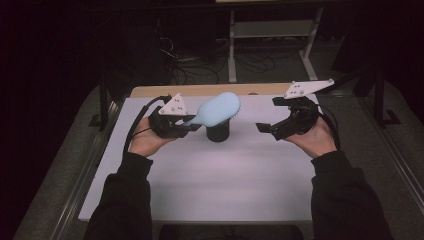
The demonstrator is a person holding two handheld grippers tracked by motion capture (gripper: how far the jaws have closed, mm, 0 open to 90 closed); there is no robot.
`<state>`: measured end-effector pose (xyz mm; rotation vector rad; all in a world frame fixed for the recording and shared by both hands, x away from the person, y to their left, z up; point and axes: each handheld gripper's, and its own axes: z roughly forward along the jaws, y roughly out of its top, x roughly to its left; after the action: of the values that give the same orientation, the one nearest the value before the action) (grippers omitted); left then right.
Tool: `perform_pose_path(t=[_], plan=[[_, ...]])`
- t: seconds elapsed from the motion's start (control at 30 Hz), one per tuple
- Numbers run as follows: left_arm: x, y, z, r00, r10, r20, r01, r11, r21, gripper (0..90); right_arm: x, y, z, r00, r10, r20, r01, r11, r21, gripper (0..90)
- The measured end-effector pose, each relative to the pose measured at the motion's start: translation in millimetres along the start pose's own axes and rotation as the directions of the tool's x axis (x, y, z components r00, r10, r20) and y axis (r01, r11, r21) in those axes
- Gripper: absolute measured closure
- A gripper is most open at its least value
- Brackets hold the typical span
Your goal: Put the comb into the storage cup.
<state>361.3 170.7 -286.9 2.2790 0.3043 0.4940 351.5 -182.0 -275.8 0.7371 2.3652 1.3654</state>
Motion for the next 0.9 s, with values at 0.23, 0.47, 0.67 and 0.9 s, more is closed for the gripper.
perform_pose_path(t=[0.23, 0.47, 0.67, 0.9], plan=[[-0.8, 3.0, -3.8, 0.9999, 0.001, -0.010, -0.001, 0.9994, -0.036, 70.1, 4.4, 12.4, 7.1, 0.9997, -0.018, -0.018, 0.018, 1.000, -0.001, 0.0], [-1.5, 6.4, -1.2, 0.9999, -0.002, -0.016, 0.001, 0.9988, -0.049, 70.1, 4.9, 20.8, 15.1, 0.9991, -0.015, -0.040, 0.015, 1.000, -0.003, 0.0], [-6.5, 12.0, 1.7, 0.9998, 0.008, -0.018, -0.009, 0.9982, -0.060, 70.1, 6.0, 25.6, 21.0, 0.9979, -0.011, -0.064, 0.010, 1.000, -0.012, 0.0], [-14.8, 19.1, 6.7, 0.9991, 0.033, -0.026, -0.034, 0.9975, -0.062, 70.1, 6.5, 26.6, 27.5, 0.9934, 0.007, -0.115, -0.008, 1.000, -0.009, 3.0]])
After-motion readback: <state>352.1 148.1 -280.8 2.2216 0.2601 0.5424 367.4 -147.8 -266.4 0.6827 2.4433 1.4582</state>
